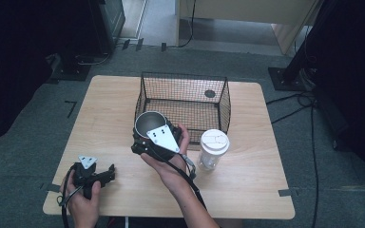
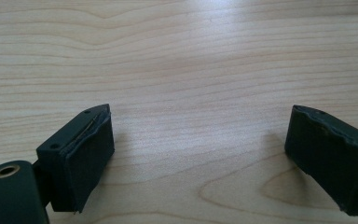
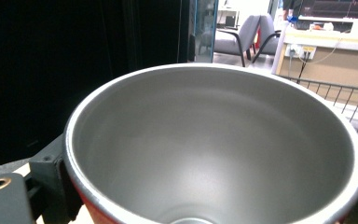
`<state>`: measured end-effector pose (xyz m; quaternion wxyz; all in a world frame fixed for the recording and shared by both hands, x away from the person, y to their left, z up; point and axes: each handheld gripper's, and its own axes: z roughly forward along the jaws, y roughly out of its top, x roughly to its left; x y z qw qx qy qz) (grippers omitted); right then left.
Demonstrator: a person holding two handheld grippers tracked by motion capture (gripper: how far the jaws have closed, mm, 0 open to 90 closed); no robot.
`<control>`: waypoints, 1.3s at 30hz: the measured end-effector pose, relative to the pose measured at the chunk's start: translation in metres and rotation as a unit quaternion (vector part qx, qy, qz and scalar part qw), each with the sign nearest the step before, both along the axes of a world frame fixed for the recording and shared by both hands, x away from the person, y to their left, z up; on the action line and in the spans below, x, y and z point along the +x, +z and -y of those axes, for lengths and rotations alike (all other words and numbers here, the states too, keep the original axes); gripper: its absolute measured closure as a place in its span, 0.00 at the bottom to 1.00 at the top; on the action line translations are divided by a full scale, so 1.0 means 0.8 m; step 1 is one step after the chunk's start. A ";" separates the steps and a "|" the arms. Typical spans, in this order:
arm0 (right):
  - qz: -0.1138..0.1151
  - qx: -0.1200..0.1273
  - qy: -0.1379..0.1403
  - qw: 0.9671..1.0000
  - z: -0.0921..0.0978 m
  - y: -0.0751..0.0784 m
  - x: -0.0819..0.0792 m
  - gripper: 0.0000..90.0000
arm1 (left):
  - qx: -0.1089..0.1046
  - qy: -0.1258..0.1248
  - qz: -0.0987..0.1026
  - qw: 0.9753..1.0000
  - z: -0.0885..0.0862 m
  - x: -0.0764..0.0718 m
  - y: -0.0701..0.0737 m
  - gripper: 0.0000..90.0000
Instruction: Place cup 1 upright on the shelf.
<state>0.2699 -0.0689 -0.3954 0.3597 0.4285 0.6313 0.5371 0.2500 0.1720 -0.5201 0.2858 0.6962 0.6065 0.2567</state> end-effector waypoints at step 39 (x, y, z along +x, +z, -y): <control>0.018 0.031 -0.096 0.995 -0.019 0.026 0.101 0.07 | 0.000 0.001 0.001 1.000 0.000 0.000 0.000 0.10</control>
